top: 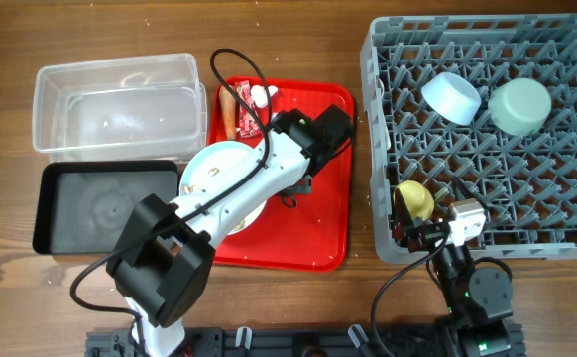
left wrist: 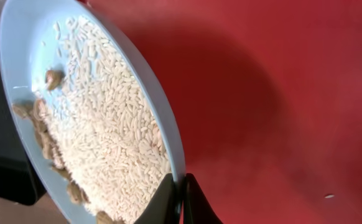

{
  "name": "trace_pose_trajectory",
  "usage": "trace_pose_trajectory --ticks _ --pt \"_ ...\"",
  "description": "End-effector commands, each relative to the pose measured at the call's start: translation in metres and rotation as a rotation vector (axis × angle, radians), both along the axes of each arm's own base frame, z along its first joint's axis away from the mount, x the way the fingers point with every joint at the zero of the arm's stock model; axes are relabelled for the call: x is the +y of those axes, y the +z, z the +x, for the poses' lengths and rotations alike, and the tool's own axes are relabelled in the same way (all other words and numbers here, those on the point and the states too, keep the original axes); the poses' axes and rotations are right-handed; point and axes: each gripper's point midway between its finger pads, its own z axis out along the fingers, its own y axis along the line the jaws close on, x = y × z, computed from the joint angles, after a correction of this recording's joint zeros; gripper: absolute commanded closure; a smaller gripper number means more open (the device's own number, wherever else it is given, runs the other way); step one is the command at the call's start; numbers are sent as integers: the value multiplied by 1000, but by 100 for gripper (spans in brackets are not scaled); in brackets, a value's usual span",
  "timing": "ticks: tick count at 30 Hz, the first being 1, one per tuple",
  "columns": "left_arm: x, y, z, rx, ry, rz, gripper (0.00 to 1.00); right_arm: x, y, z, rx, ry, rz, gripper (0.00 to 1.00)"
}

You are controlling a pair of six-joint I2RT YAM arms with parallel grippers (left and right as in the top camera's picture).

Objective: Sort waste into correct bins and load items into the dishwasher rack
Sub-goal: 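Tip the plate over the black tray to dump the rice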

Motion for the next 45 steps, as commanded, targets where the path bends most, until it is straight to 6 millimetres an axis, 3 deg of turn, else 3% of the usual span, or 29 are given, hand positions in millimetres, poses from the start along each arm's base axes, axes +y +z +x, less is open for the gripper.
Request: trace_pose_trajectory --ticks 1,8,16,19,24,30,34,37,41,45 --pt "2 27 3 -57 1 18 96 2 1 0 -2 13 17 0" --pt "18 61 -4 -39 12 57 96 2 1 0 -2 13 18 0" --pt "77 65 0 78 238 -7 96 2 1 0 -2 13 17 0" --pt "88 66 5 147 260 -145 96 2 1 0 -2 13 17 0" --pt "102 89 15 162 248 -454 96 2 1 0 -2 13 17 0" --pt "164 94 22 58 308 -607 96 2 1 0 -2 13 18 0" --pt "185 87 29 5 305 -777 96 2 1 0 -2 13 17 0" --pt "200 89 23 -20 342 -912 96 2 1 0 -2 13 18 0" --pt "220 131 9 -190 351 -1140 96 2 1 0 -2 13 17 0" --pt "250 153 -11 -393 421 -1210 96 2 1 0 -2 13 18 0"
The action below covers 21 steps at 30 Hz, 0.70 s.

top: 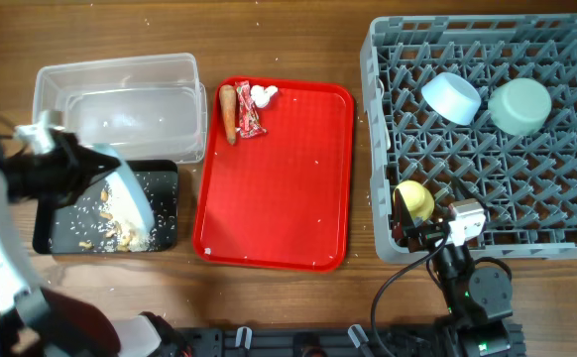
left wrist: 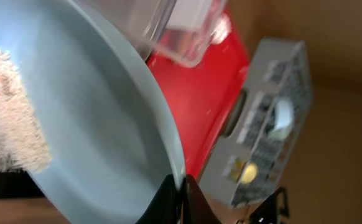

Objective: Sort waste into correct bins and load items into the dishwasher rack
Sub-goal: 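Tip the plate over the black tray to dump the rice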

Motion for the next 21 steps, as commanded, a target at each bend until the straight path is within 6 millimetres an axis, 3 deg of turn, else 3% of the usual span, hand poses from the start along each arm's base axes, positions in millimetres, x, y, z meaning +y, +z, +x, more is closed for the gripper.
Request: trace_pose_trajectory --ticks 1,7,14,17,21 --pt "7 37 -14 -267 68 -93 96 2 1 0 -3 14 17 0" --pt "37 27 -44 -501 275 -209 96 2 1 0 -3 13 17 0" --pt "23 35 -53 -632 220 -173 96 2 1 0 -3 14 17 0" --pt "-11 42 -42 -635 20 -141 96 2 1 0 -3 14 17 0" --pt "-83 56 -18 -642 -303 -194 96 2 1 0 -3 14 18 0"
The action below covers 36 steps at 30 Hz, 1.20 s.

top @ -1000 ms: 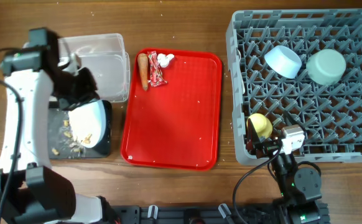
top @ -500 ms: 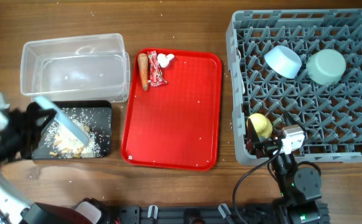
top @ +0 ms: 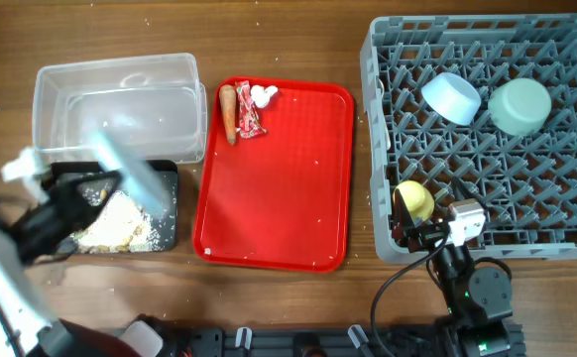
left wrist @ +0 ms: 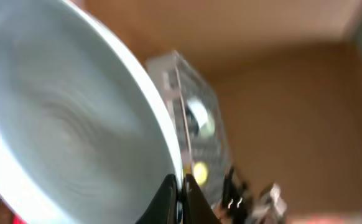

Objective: Sort waste into correct bins and load items into the dishwasher rack
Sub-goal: 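Tip the plate over the black tray to dump the rice, then carry the empty plate to the rack and stand it upright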

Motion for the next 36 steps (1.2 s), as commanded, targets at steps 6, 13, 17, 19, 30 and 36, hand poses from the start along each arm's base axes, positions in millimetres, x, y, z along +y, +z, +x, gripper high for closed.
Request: trace_pose_trajectory --ticks 6,13,17,19,30,36 --pt "-168 44 90 -178 -390 130 96 2 1 -1 -3 13 17 0" --pt "-338 84 145 -399 -371 -259 96 2 1 -1 -3 14 17 0" --pt "-376 35 167 -222 -246 -470 93 2 1 -1 -3 13 17 0" --pt "-387 15 170 -130 -220 -553 91 2 1 -1 -3 14 17 0" --pt "-404 94 148 -303 -392 -664 96 2 1 -1 -3 14 17 0" --pt "-424 50 153 -222 -449 -447 83 2 1 -1 -3 14 17 0"
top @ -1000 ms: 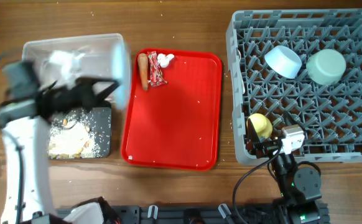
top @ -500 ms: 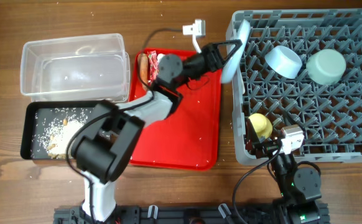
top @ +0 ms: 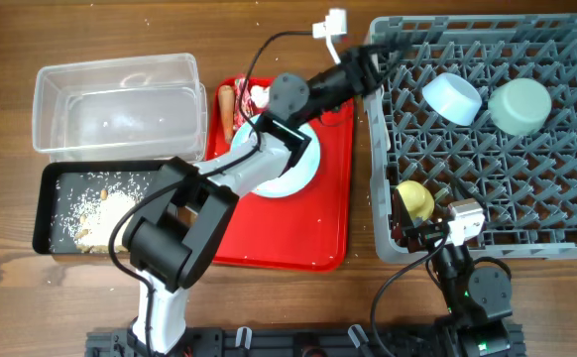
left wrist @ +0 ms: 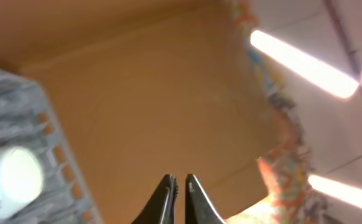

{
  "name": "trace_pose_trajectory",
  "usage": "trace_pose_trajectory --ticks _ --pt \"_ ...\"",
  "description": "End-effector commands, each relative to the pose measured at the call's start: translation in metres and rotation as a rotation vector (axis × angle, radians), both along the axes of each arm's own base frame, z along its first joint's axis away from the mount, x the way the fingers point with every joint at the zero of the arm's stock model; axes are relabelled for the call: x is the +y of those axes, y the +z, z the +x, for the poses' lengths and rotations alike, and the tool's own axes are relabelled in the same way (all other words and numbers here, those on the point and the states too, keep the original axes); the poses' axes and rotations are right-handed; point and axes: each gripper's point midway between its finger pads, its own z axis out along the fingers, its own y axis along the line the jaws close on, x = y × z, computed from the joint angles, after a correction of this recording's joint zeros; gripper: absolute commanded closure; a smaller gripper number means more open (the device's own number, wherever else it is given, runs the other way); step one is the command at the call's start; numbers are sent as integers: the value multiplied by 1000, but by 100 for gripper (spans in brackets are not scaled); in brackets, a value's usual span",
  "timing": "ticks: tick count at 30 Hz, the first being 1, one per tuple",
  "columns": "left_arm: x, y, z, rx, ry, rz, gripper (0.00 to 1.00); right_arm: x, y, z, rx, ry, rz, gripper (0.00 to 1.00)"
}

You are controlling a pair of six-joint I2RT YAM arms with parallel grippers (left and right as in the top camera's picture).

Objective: Sort waste into correct bins and load items into the dishwasher rack
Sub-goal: 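Carry the empty plate to the rack and stand it upright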

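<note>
The light blue plate lies on the red tray, partly under my left arm. My left gripper is raised over the near-left corner of the grey dishwasher rack. In the left wrist view the gripper points up at the ceiling, its fingers almost together with nothing between them. Rice and scraps lie in the black bin. A carrot, a red wrapper and a small white scrap sit at the tray's far left. My right gripper is by a yellow cup in the rack; its jaws are hidden.
A clear plastic container stands behind the black bin. The rack holds a white bowl and a pale green bowl. The left wrist view catches the rack's edge and the white bowl. Loose grains dot the tray and table.
My left arm was over the black bin holding the tilted plate. Now it reaches over the tray toward the rack's corner, the plate lies on the tray, and the gripper holds nothing.
First my left gripper held the plate of rice over the red tray. Then the plate was tilted over the black bin with rice falling in, then nearly emptied there. Now the rice is in the bin and the plate is back on the tray. The right arm stayed still.
</note>
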Motion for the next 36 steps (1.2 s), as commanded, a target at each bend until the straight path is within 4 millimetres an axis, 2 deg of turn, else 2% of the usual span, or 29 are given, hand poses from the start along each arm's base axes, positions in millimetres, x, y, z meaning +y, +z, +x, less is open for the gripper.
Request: trace_pose_trajectory --ticks 1,3,4,5,8,10,11,14,16,18,23,27,28,29,30,31,33,35,36 --pt "0 -22 0 -59 -33 171 76 1 2 0 -8 6 15 0" --pt "11 -61 9 9 -3 376 69 1 2 0 -8 6 15 0" --pt "18 -74 10 32 14 454 68 1 2 0 -8 6 15 0" --pt "38 -95 13 74 77 608 67 1 2 0 -8 6 15 0" --pt "104 -124 10 144 263 960 61 1 2 0 -8 6 15 0" --pt "134 -136 -2 140 308 1152 55 1 2 0 -8 6 15 0" --pt "143 -149 -17 109 261 1272 52 1 2 0 -8 6 15 0" --pt "149 -190 -60 65 58 1498 47 1 2 0 -8 6 15 0" --pt "152 -209 -76 14 -30 1615 45 1 2 0 -8 6 15 0" --pt "142 -224 -87 -66 -118 1672 46 1 2 0 -8 6 14 0" --pt "137 -263 -95 -159 -187 1840 46 1 2 0 -8 6 15 0" --pt "148 -300 -91 -139 -196 1954 51 1 2 0 -8 6 15 0" --pt "149 -304 -90 -138 -193 1966 63 1 2 0 -8 6 15 0" --pt "149 -305 -90 -135 -190 1965 83 1 2 0 -8 6 15 0" --pt "147 -301 -88 -120 -170 1955 96 1 2 0 -8 6 15 0" --pt "145 -294 -86 -90 -136 1938 96 1 2 0 -8 6 15 1" --pt "138 -265 -81 -56 -81 1891 96 1 2 0 -8 6 15 0" --pt "119 -223 -80 -78 -88 1785 96 1 2 0 -8 6 15 0" --pt "103 -196 -81 -98 -101 1697 96 1 2 0 -8 6 15 0"
